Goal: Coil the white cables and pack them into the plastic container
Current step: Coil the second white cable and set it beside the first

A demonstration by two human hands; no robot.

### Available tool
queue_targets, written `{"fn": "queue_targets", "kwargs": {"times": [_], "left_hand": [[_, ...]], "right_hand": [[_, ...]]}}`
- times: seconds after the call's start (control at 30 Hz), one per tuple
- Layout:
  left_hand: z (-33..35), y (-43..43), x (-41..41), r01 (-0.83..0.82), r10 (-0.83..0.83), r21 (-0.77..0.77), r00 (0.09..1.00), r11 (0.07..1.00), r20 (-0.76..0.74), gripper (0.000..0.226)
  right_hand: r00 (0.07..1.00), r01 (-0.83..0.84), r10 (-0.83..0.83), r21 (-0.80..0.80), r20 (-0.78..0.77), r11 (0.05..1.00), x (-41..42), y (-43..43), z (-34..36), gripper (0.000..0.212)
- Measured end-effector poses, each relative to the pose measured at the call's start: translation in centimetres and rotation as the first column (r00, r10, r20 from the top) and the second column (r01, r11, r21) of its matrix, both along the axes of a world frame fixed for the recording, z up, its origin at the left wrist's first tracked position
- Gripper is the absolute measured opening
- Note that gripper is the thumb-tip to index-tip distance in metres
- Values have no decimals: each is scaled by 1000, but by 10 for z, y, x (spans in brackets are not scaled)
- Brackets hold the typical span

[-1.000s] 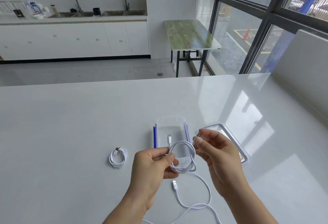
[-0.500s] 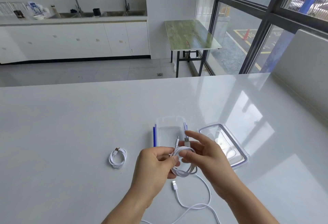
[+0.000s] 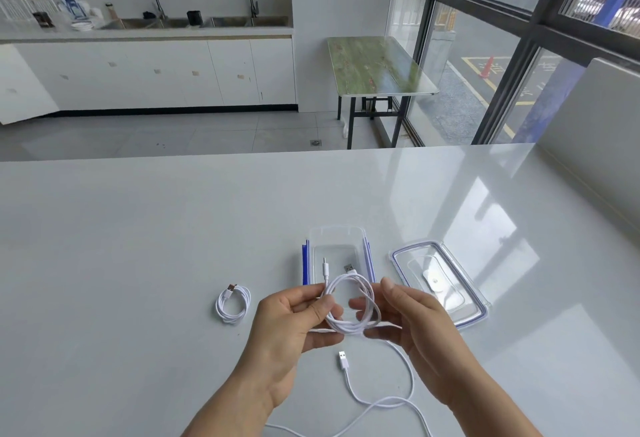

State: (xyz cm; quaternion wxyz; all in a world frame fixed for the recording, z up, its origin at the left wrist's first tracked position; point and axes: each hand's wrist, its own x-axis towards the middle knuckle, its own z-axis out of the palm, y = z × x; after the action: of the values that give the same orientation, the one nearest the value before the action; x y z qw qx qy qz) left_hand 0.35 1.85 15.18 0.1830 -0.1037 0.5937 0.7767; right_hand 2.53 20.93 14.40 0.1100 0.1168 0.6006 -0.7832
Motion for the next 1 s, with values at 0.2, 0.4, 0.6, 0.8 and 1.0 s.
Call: {"fn": "queue_targets", "kwargs": {"times": [0.2, 0.4, 0.6, 0.8, 1.0], "left_hand": [[-4, -5, -1, -2, 2, 19, 1000, 1000, 10, 14], [-6, -6, 0, 4, -5, -30, 999, 1000, -32, 14], [-7, -8, 0, -20, 17, -87, 999, 996, -38, 15], [-9, -8, 1, 65, -74, -137, 995, 988, -65, 16], [-8, -9, 2, 144, -157, -170, 985, 975, -66, 27]], "right_hand": [[998, -51, 43, -151, -54, 987, 2, -3, -9, 30], [990, 105, -114, -112, -81, 988, 1, -18, -19, 25], [997, 36, -49, -201, -59, 979, 3, -19, -19, 34], [996, -12, 36, -269, 85, 963, -8, -19, -12, 44], [989, 129, -107, -247, 100, 960, -17, -12, -16, 29]]}}
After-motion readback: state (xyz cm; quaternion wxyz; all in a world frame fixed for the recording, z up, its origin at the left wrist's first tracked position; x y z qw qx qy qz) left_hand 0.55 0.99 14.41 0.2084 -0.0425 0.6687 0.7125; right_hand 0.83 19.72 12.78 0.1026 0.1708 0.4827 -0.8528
